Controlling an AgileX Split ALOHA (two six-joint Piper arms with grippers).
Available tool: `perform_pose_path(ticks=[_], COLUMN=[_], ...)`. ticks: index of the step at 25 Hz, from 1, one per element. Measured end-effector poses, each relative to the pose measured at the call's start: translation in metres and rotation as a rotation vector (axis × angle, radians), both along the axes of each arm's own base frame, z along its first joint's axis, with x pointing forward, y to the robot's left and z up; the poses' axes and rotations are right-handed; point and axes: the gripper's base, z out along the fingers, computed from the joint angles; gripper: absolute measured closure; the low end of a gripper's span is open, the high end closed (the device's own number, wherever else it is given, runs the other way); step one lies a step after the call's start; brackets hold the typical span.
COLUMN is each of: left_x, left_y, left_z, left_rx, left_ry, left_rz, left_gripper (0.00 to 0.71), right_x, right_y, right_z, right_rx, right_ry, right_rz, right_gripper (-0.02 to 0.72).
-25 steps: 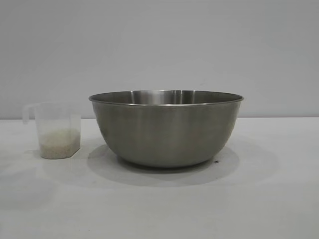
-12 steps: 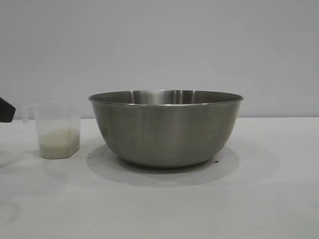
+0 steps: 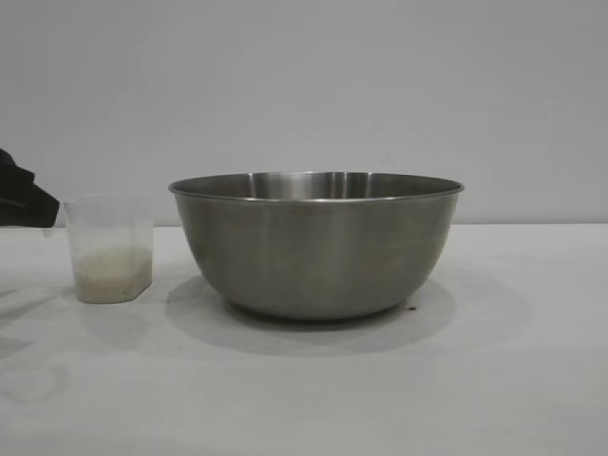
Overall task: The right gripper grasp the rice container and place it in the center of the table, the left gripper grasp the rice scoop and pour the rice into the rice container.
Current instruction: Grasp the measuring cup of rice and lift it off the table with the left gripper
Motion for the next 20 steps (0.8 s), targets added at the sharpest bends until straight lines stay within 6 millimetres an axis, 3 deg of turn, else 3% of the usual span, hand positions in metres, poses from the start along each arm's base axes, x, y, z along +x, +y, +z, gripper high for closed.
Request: perform_pose_path(ticks=[10, 11, 12, 17, 20], left_x=[0.024, 0.025, 0.027, 0.034, 0.037], left_y=[-0.003, -0.003, -0.003, -0.005, -0.007], left_z=[-0.009, -0.010, -0.010, -0.008, -0.006], left_rx=[-0.003, -0.003, -0.003, -0.006, -0.005], left_ry=[-0.021, -0.022, -0.026, -0.051, -0.061], left_rz=[0.000, 0.000, 0.000, -0.015, -0.035], left_gripper=[0.393, 0.434, 0.423, 0.625, 0.710], right_x=[0.000, 0.000, 0.000, 0.000, 0.000], right_y=[0.000, 0.000, 0.000, 0.000, 0.000], right_z=[0.000, 0.000, 0.000, 0.000, 0.000], right_rx=[0.000, 0.000, 0.000, 0.000, 0.000], right_ry=[0.000, 0.000, 0.000, 0.000, 0.000], right_rz=[0.000, 0.000, 0.000, 0.000, 0.000], right_gripper=[0.114, 0.114, 0.114, 0.114, 0.114])
